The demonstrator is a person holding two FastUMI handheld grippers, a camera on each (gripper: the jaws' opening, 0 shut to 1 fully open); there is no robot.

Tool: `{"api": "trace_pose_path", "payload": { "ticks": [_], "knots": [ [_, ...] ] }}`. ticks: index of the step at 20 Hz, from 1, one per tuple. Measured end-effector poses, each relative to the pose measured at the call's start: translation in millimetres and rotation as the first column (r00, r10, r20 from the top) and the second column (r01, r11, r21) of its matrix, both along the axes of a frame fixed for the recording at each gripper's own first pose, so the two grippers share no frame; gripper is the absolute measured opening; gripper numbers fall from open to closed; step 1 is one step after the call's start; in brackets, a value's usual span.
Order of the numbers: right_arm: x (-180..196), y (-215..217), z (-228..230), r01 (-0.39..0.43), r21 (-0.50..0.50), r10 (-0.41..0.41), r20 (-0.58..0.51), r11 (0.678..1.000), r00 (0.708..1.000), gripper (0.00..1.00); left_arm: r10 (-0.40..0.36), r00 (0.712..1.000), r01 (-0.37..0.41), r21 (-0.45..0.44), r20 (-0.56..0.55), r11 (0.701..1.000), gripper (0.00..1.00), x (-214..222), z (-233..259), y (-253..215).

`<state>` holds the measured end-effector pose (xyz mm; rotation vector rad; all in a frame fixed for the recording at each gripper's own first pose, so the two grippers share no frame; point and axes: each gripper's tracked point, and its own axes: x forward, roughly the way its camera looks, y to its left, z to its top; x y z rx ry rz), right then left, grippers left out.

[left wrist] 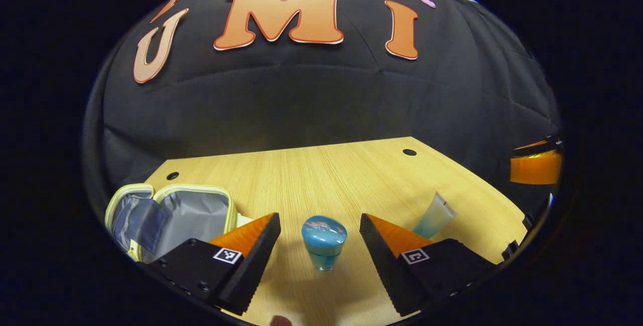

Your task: First open the suitcase, pack the skin care products into it, and then close the suitcase.

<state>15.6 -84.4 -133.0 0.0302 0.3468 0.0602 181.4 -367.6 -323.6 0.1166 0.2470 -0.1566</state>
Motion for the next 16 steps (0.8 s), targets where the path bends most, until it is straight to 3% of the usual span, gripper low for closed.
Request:
{"api": "trace_pose_path", "payload": {
  "ticks": [4, 6, 7, 9, 16],
  "knots": [
    [-5, -8, -12, 0.011, 0.016, -0.01, -0.035, 1.0, 0.999, 0.95, 0.067, 0.995, -0.066, 0.018, -0.071, 0.998, 0.99, 14, -40, 3],
    [-6, -12, -14, 0.014, 0.006, -0.014, -0.038, 1.0, 0.999, 0.95, 0.081, 0.994, -0.081, 0.015, -0.066, 0.997, 0.91, 16, -43, 3],
    [-7, -15, -16, 0.015, 0.001, -0.015, -0.043, 1.0, 0.999, 0.95, 0.079, 0.995, -0.079, 0.011, -0.059, 0.997, 0.8, 17, -42, 2],
    [-8, -14, -20, 0.015, 0.004, -0.014, -0.057, 1.0, 0.998, 0.95, 0.083, 0.995, -0.082, 0.015, -0.055, 0.997, 0.48, 19, -42, 2],
    [-5, 5, -28, -0.032, -0.02, 0.031, -0.056, 0.999, 0.998, 0.95, 0.037, 0.991, -0.043, -0.04, -0.131, 0.998, 0.46, 0, -40, -4]
  ]
}}
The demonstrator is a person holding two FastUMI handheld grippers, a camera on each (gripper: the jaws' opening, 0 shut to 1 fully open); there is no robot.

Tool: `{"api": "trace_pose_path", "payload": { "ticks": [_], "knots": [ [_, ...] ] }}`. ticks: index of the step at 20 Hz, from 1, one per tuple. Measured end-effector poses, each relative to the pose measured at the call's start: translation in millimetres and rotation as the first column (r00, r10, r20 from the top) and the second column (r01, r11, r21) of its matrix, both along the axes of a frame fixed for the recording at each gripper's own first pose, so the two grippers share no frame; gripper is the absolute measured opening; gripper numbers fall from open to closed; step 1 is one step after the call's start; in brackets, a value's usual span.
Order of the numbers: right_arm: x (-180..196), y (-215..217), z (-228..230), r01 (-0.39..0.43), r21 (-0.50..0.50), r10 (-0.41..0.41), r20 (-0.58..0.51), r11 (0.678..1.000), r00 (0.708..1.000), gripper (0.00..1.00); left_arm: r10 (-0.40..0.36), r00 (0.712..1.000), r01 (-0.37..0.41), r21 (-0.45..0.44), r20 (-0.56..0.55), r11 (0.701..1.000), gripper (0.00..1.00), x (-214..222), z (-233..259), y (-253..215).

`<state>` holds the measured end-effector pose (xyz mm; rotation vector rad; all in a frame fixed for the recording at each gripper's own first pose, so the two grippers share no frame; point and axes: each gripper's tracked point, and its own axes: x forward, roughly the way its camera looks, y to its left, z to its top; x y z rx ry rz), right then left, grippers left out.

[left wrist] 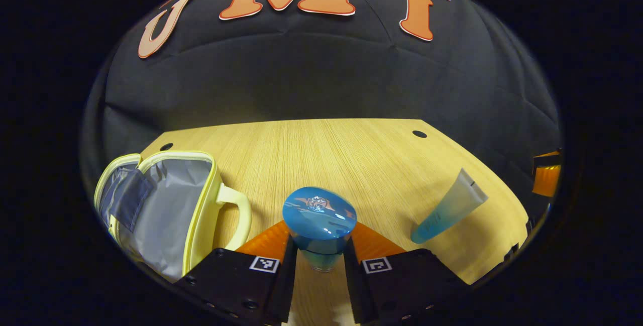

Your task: First open the suitcase, pack the skin care products into it, and then close the suitcase.

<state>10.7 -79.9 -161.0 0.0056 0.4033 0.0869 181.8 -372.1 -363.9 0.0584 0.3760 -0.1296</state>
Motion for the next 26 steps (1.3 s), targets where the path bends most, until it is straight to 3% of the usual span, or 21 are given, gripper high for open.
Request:
{"api": "trace_pose_path", "payload": {
  "ticks": [3, 6, 9, 12, 14, 15, 20, 21, 22, 24, 25, 26],
  "knots": [
    [1, 17, -12, -0.045, 0.002, 0.045, -0.022, 0.999, 0.999, 0.96, -0.023, 0.999, 0.023, 0.001, -0.024, 1.0, 0.46, -23, 16, 2],
    [10, 40, -33, -0.089, 0.013, 0.089, -0.054, 0.996, 0.995, 0.96, -0.038, 0.997, 0.035, -0.057, -0.064, 0.998, 0.45, -52, 38, 2],
    [25, 56, -60, -0.12, -0.004, 0.119, -0.101, 0.993, 0.988, 0.96, -0.036, 0.994, 0.023, -0.127, -0.1, 0.992, 0.45, -84, 61, 10],
    [43, 62, -84, -0.146, -0.008, 0.143, -0.155, 0.989, 0.978, 0.95, -0.008, 0.993, -0.005, -0.112, -0.119, 0.994, 0.45, -109, 81, 30],
    [54, 61, -97, -0.144, -0.011, 0.139, -0.192, 0.99, 0.972, 0.92, 0.009, 0.992, -0.021, -0.097, -0.126, 0.995, 0.45, -122, 91, 46],
    [58, 60, -103, -0.141, -0.006, 0.137, -0.207, 0.99, 0.969, 0.83, 0.019, 0.991, -0.031, -0.092, -0.133, 0.995, 0.45, -128, 93, 54],
    [71, 67, -119, -0.15, 0.018, 0.15, -0.252, 0.989, 0.956, 0.64, 0.091, 0.982, -0.103, -0.064, -0.164, 0.993, 0.45, -144, 96, 94],
    [74, 67, -119, -0.149, 0.018, 0.148, -0.253, 0.989, 0.956, 0.68, 0.102, 0.98, -0.114, -0.061, -0.173, 0.992, 0.45, -147, 95, 99],
    [77, 66, -120, -0.147, 0.016, 0.146, -0.25, 0.989, 0.957, 0.6, 0.112, 0.977, -0.125, -0.061, -0.183, 0.99, 0.46, -152, 94, 102],
    [81, 62, -123, -0.14, 0.007, 0.137, -0.26, 0.99, 0.956, 0.56, 0.123, 0.973, -0.138, -0.065, -0.195, 0.988, 0.46, -156, 92, 108],
    [84, 64, -122, -0.146, 0.01, 0.144, -0.255, 0.989, 0.956, 0.47, 0.125, 0.972, -0.141, -0.07, -0.201, 0.987, 0.46, -158, 92, 109],
    [83, 64, -123, -0.155, 0.007, 0.151, -0.267, 0.988, 0.952, 0.46, 0.124, 0.971, -0.142, -0.077, -0.204, 0.987, 0.46, -157, 91, 110]
  ]
}}
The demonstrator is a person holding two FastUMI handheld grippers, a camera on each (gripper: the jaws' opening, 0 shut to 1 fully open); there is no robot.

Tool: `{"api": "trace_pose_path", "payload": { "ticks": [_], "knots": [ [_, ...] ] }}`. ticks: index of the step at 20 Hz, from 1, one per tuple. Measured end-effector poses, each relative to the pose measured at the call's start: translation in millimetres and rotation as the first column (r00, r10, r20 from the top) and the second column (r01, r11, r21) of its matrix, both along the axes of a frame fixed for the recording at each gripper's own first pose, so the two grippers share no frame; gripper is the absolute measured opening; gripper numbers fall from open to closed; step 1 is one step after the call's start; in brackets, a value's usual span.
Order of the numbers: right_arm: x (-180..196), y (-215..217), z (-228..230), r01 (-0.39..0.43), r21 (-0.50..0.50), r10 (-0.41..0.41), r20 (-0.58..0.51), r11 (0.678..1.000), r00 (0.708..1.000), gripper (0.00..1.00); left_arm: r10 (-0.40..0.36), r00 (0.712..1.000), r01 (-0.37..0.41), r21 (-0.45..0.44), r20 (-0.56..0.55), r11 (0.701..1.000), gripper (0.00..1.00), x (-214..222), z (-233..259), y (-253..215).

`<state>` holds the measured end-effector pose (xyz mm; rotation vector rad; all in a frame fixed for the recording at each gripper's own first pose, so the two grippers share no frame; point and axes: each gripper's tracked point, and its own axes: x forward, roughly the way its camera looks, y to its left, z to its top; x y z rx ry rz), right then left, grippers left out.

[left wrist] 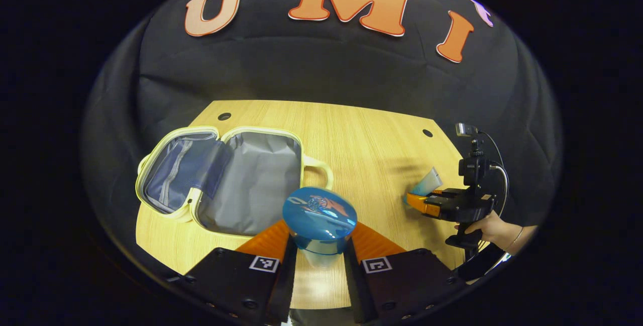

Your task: First open the suitcase, pack the skin care products into it, and then close the suitcase.

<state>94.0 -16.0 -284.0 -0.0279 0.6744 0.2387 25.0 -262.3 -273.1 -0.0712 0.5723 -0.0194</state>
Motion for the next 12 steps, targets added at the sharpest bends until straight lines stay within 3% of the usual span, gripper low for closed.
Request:
{"api": "trace_pose_path", "payload": {
  "ticks": [5, 9, 12],
  "knots": [
    [-26, 19, 21, -0.045, 0.104, 0.055, -0.092, 0.994, 0.994, 0.41, -0.026, 0.999, 0.026, -0.006, -0.047, 1.0, 0.46, -5, 6, 12],
    [-58, 66, 59, -0.06, 0.314, 0.118, -0.168, 0.947, 0.979, 0.41, -0.034, 0.995, 0.036, 0.023, -0.089, 0.999, 0.45, -9, 10, 43],
    [-68, 95, 76, -0.065, 0.365, 0.135, -0.168, 0.929, 0.977, 0.41, -0.06, 0.986, 0.062, 0.007, -0.154, 0.998, 0.47, -6, 0, 71]
  ]
}}
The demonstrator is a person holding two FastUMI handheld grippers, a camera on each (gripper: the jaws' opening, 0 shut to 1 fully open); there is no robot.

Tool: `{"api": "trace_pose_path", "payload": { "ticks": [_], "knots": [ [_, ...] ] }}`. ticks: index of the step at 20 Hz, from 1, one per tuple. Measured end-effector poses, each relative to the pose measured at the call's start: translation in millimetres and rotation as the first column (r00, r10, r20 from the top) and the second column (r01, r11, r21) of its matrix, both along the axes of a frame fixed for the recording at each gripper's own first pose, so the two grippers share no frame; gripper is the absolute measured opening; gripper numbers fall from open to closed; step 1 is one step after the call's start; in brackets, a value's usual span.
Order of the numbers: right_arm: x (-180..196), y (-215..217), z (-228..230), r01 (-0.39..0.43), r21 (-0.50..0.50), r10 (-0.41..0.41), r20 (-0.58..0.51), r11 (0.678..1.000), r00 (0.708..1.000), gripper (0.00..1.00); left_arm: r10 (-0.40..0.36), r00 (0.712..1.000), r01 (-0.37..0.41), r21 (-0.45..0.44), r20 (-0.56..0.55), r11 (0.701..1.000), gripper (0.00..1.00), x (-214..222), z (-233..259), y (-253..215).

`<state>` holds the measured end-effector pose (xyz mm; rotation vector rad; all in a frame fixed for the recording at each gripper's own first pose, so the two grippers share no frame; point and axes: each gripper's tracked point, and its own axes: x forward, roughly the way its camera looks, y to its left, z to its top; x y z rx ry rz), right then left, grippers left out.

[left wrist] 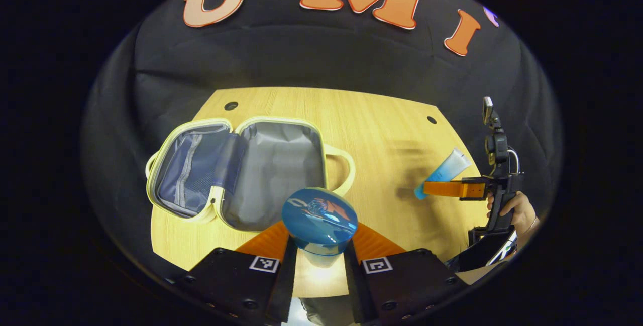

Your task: First open the suitcase, pack the skin care products into it, and then close the suitcase.

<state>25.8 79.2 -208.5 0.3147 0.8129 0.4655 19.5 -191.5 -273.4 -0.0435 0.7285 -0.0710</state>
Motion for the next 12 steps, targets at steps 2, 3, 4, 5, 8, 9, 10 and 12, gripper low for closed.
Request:
{"api": "trace_pose_path", "payload": {
  "ticks": [2, 3, 4, 5, 8, 9, 10, 12],
  "knots": [
    [-5, 15, 5, 0.01, -0.005, -0.01, -0.001, 1.0, 1.0, 0.41, -0.038, 0.998, 0.039, 0.015, -0.048, 0.999, 0.46, 7, -8, 21],
    [-7, 23, 5, 0.021, -0.006, -0.021, -0.002, 1.0, 1.0, 0.41, -0.057, 0.996, 0.059, 0.032, -0.067, 0.998, 0.46, 12, -12, 34],
    [-7, 32, 6, 0.038, -0.004, -0.038, -0.008, 0.999, 0.999, 0.41, -0.078, 0.994, 0.082, 0.049, -0.083, 0.995, 0.46, 20, -15, 47],
    [-9, 42, 5, 0.057, 0.0, -0.057, -0.017, 0.998, 0.998, 0.41, -0.102, 0.99, 0.108, 0.061, -0.093, 0.992, 0.46, 30, -17, 57],
    [-8, 71, 3, 0.117, 0.005, -0.117, -0.035, 0.993, 0.993, 0.41, -0.168, 0.976, 0.179, 0.073, -0.136, 0.981, 0.46, 67, -35, 85],
    [-5, 81, 4, 0.136, 0.007, -0.135, -0.034, 0.991, 0.99, 0.41, -0.184, 0.971, 0.196, 0.07, -0.152, 0.978, 0.46, 81, -46, 91],
    [-3, 90, 4, 0.152, 0.005, -0.151, -0.034, 0.988, 0.988, 0.41, -0.201, 0.965, 0.214, 0.065, -0.169, 0.975, 0.46, 94, -59, 95],
    [1, 107, 6, 0.178, 0.003, -0.177, -0.042, 0.984, 0.983, 0.41, -0.215, 0.955, 0.23, 0.053, -0.206, 0.972, 0.46, 117, -85, 107]
  ]
}}
